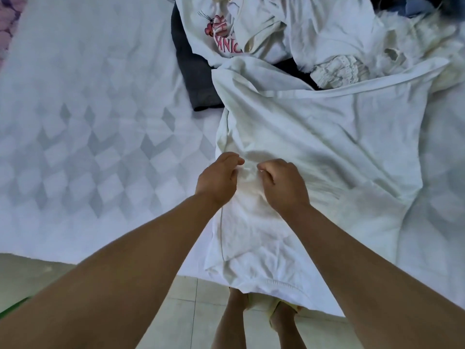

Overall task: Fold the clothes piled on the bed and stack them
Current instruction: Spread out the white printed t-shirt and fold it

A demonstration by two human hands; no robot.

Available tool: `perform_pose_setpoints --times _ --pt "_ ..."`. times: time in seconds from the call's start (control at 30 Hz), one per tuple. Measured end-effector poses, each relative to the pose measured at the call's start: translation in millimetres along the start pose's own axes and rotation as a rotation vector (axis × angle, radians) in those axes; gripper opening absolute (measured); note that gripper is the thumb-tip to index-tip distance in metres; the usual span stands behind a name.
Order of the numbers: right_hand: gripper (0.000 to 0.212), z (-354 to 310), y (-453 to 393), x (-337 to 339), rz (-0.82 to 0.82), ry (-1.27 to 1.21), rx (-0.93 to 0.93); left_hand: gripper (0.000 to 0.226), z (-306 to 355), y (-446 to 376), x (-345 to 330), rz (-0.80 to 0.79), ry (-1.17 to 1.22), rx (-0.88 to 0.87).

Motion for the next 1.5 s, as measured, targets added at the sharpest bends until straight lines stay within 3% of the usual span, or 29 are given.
perform_pose_setpoints --times 0.13,0.23,0.3,0.4,0.47,0.57,0.77,0.93,1.0,1.1,1.2,1.27,1.37,1.43,1.5 --pt "0.056 0 -19 -28 -0.238 0.194 0.059 0.035 -9 -15 -10 -0.1 -0.136 -0.061" --pt "0.032 7 -23 -36 -0.355 0.368 0.081 0.026 -16 -19 -12 -0.165 -0.225 -0.103" --pt "0.015 9 -25 -19 -0.234 0.348 0.101 0.023 -24 -22 -5 -0.148 -0.251 -0.099" --pt "0.022 22 -18 30 0.092 0.216 0.032 0.023 -47 -25 9 -0.104 -0.226 0.027" --pt "0.017 29 -8 50 0.212 0.194 -0.007 0.02 -57 -20 15 -0.058 -0.138 0.096" --pt "0.025 21 -9 36 0.111 0.14 0.004 0.028 -42 -8 16 0.026 -0.092 0.055" --pt "0.043 -6 -37 -25 -0.158 0.211 0.102 0.035 -26 -9 -1 0.046 0.018 0.087" --pt "0.022 -9 -52 -46 -0.197 0.236 0.132 0.033 -31 -9 2 0.11 0.176 0.057" --pt "0.012 -9 -54 -46 -0.168 0.198 0.132 0.029 -37 -5 3 0.118 0.194 0.033" --pt "0.012 3 -54 -13 0.08 0.084 0.011 0.026 -46 -3 1 0.113 0.17 0.018" --pt "0.014 17 -41 10 0.257 0.197 -0.092 0.037 -44 -2 -4 0.038 0.047 -0.007" --pt "0.021 8 -28 15 0.321 0.181 -0.014 0.048 -35 2 -5 0.017 -0.032 -0.024" --pt "0.027 -11 -6 7 0.271 0.178 0.152 0.059 -23 14 -6 0.051 -0.059 -0.024" --pt "0.034 -2 10 -4 0.162 0.222 0.035 0.057 -16 23 -12 0.06 -0.094 -0.065" --pt "0.043 20 29 -12 0.042 0.217 -0.201 0.056 -16 31 -27 -0.039 -0.167 -0.081"
Point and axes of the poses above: each hand's wrist, its own y-axis away from the middle knuckle, its own x-axis out of the back of the hand, z = x × y, the point moved 8 cm from there along -y, towards the middle knuckle, and after that the axes turned 15 degrees about -y, right-handed, at the moved point
